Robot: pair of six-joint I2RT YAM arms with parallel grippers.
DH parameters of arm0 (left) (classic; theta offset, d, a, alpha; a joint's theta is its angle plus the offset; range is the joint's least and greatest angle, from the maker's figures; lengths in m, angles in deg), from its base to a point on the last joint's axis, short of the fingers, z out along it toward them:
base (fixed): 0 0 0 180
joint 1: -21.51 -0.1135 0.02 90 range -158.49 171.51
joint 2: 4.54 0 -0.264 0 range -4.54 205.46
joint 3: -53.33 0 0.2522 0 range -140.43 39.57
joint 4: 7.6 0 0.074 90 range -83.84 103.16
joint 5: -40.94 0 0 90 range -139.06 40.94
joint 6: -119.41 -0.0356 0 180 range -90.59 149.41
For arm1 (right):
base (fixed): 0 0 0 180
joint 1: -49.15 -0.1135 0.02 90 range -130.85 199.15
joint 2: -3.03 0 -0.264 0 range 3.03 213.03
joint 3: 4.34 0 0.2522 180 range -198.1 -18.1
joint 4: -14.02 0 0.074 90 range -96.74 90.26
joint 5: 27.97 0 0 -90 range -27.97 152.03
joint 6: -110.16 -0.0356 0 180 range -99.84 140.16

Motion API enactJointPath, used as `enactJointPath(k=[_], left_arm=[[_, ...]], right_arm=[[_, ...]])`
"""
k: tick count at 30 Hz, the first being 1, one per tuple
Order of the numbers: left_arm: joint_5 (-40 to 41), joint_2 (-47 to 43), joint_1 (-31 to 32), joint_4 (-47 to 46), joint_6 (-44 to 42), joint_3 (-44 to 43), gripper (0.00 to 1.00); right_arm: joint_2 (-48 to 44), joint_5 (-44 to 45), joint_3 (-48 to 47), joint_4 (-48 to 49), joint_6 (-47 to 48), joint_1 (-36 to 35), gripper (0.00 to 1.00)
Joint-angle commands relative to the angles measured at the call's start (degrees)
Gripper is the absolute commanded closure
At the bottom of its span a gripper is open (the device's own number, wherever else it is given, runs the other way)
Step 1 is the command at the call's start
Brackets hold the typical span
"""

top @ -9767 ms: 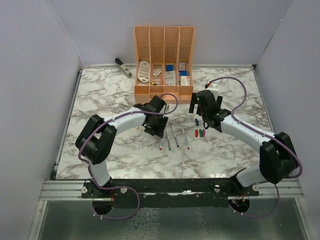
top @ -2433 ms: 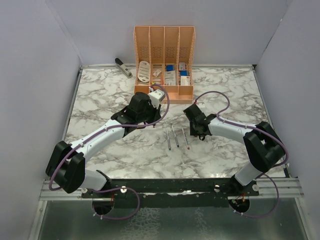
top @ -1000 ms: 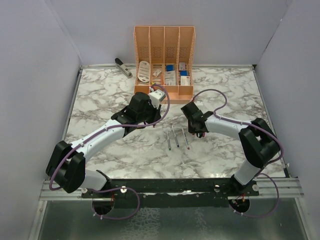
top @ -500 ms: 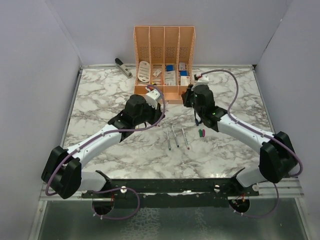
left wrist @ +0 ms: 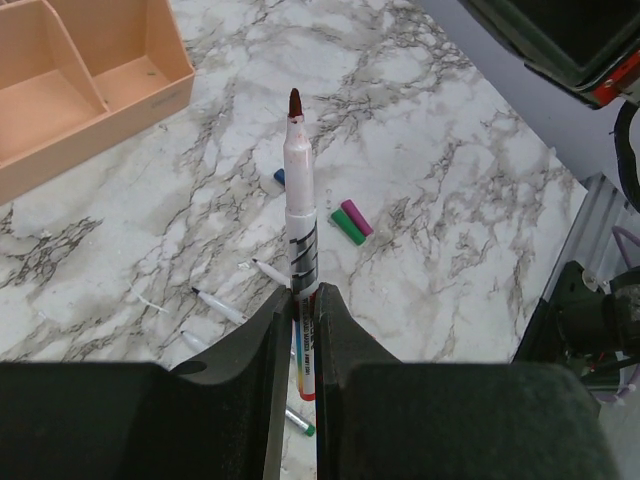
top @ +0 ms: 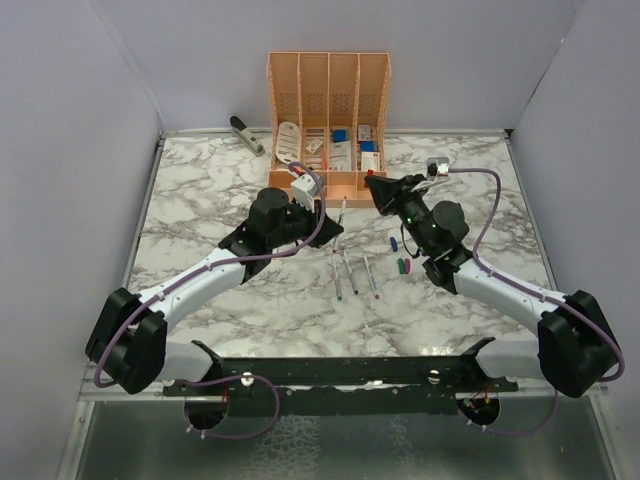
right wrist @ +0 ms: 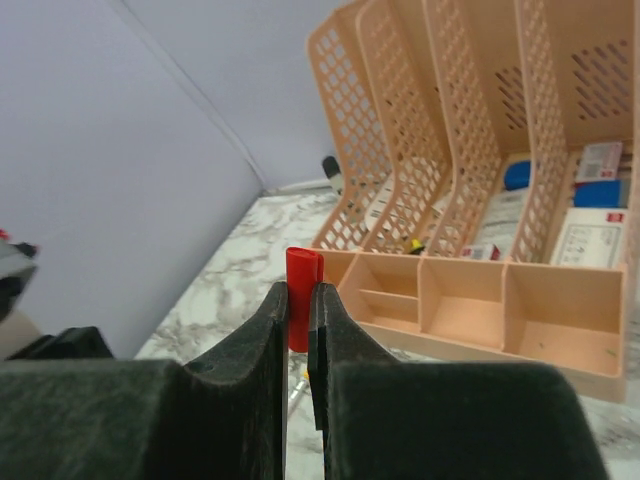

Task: Insert the pens into the pen caps

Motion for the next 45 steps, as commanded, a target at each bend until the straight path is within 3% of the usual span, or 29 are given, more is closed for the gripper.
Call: enactJointPath(k=[1, 14, 45], left_arm=[[-5.59, 1.43, -0.15, -3.90, 1.79, -1.73, 1.00], [-8.02, 1.26, -0.16, -5.91, 0.77, -1.36, 1.00], [-7.77, -0.21, -0.21, -8.19, -0.25, 0.12, 1.00]], right_arm=[[-2.06, -7.20, 1.05, 11.87, -2.46, 0.01, 0.99], [-0.05, -14.53, -1.76, 6.66, -1.37, -0.01, 0.99], [1.06, -14.59, -1.33, 4.86, -0.81, -0.08, 0.99]])
